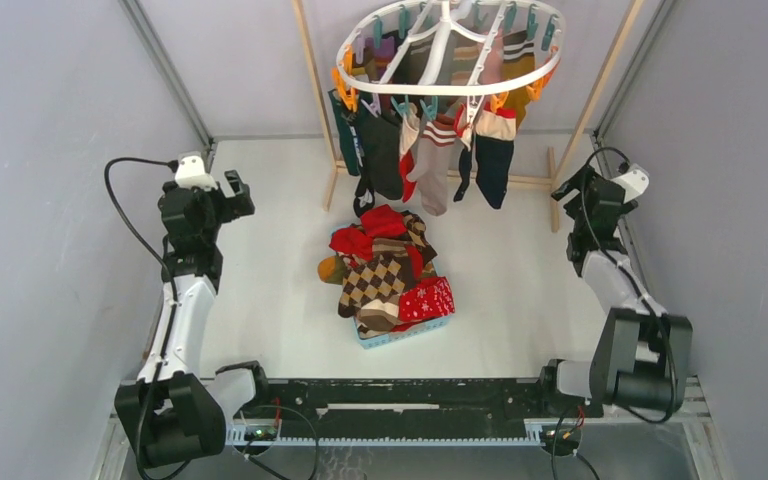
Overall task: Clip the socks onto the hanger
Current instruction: Move the clothesline to the center of the board.
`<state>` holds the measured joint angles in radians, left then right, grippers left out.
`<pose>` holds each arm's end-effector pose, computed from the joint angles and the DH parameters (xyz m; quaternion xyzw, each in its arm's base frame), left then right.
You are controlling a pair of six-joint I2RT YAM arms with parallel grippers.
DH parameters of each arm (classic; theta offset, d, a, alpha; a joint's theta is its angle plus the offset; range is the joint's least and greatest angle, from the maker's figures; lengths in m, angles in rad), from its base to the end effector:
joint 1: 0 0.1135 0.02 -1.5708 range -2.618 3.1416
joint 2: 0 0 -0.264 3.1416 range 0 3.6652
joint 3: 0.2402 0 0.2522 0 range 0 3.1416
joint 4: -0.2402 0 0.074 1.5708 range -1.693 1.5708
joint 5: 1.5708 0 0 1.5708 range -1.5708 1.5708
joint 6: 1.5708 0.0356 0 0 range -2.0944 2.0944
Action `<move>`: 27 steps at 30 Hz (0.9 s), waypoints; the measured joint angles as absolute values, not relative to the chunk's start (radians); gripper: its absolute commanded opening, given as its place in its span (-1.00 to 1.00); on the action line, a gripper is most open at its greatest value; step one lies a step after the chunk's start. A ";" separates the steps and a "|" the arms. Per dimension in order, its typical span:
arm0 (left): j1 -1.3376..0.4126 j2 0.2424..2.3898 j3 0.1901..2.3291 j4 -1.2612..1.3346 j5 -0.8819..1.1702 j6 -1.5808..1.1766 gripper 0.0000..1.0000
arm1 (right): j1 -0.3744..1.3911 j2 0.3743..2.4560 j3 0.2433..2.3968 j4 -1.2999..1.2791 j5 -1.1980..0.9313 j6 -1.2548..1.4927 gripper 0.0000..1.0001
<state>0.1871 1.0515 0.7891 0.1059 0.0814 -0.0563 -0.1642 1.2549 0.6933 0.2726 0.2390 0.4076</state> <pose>0.2455 0.0435 0.3200 -0.0660 0.7572 0.0116 0.6498 0.2762 -0.0543 0.2538 0.2928 0.7434 -0.0228 0.6009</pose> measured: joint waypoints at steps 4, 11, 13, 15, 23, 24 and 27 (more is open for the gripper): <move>0.189 1.051 0.789 0.019 0.106 -0.065 0.99 | -0.188 1.401 0.809 0.138 0.214 0.451 0.71; 0.191 1.048 0.789 -0.032 0.132 -0.072 1.00 | -0.213 1.584 0.891 -0.020 0.180 0.493 0.37; 0.191 1.044 0.789 -0.036 0.136 -0.072 1.00 | -0.213 1.644 0.943 -0.076 0.175 0.499 0.31; 0.192 1.038 0.789 -0.041 0.138 -0.072 1.00 | -0.213 1.679 0.976 -0.106 0.173 0.500 0.29; 0.194 1.030 0.789 -0.042 0.152 -0.081 1.00 | -0.195 1.743 1.079 -0.203 0.174 0.496 0.26; 0.195 1.030 0.789 -0.042 0.154 -0.081 1.00 | -0.191 1.757 1.101 -0.215 0.175 0.495 0.26; 0.197 1.030 0.789 -0.044 0.161 -0.081 1.00 | -0.181 1.805 1.162 -0.250 0.175 0.492 0.22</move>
<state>0.1967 1.0302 0.7895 -0.0437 0.1612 -0.0807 -0.1814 1.8050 1.1622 -0.2501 0.1745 0.4919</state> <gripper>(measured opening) 0.996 0.631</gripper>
